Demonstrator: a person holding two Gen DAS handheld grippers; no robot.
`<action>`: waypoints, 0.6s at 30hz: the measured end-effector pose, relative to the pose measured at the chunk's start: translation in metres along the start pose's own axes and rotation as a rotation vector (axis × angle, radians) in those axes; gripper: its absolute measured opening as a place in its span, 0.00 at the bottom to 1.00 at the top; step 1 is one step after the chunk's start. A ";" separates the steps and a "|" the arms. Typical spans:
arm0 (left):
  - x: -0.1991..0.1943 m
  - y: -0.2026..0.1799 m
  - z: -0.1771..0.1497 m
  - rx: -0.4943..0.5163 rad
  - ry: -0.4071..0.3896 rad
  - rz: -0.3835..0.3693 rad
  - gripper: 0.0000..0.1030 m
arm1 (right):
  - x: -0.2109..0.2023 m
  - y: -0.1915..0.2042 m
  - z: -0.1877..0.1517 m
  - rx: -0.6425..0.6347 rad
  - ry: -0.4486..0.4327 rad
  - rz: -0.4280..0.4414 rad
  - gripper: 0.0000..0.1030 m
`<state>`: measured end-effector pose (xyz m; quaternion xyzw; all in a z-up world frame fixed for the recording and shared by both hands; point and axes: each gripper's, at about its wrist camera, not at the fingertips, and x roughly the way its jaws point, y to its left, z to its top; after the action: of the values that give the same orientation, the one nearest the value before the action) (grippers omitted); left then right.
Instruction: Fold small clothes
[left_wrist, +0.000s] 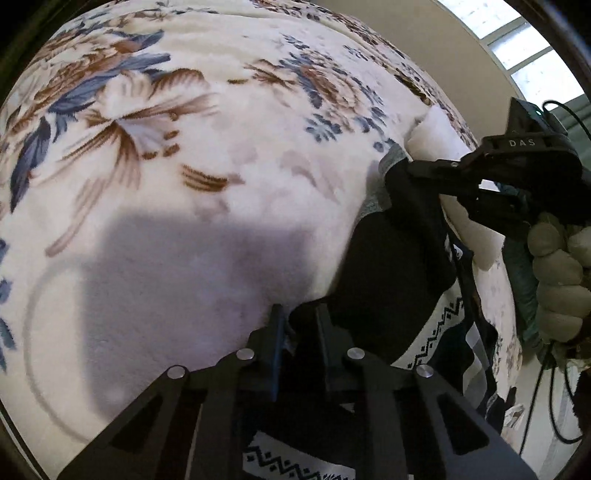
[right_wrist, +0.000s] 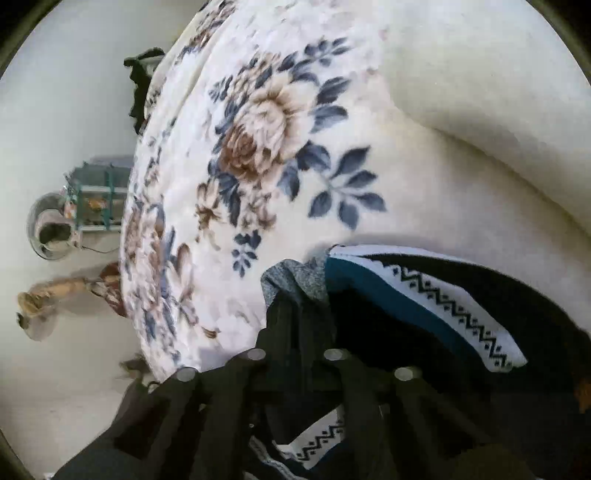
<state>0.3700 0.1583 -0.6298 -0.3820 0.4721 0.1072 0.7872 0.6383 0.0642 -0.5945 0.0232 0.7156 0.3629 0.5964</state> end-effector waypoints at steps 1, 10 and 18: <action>0.000 0.002 0.000 -0.004 0.001 -0.008 0.13 | -0.003 0.000 0.002 0.010 -0.031 -0.021 0.02; -0.002 0.009 0.009 -0.055 0.036 -0.046 0.16 | -0.011 -0.039 0.012 0.157 -0.030 -0.012 0.03; -0.057 0.016 -0.012 -0.208 0.038 -0.125 0.56 | -0.062 -0.075 -0.032 0.121 -0.006 -0.012 0.50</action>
<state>0.3237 0.1716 -0.5935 -0.4923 0.4486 0.0990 0.7393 0.6579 -0.0351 -0.5829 0.0559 0.7345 0.3154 0.5983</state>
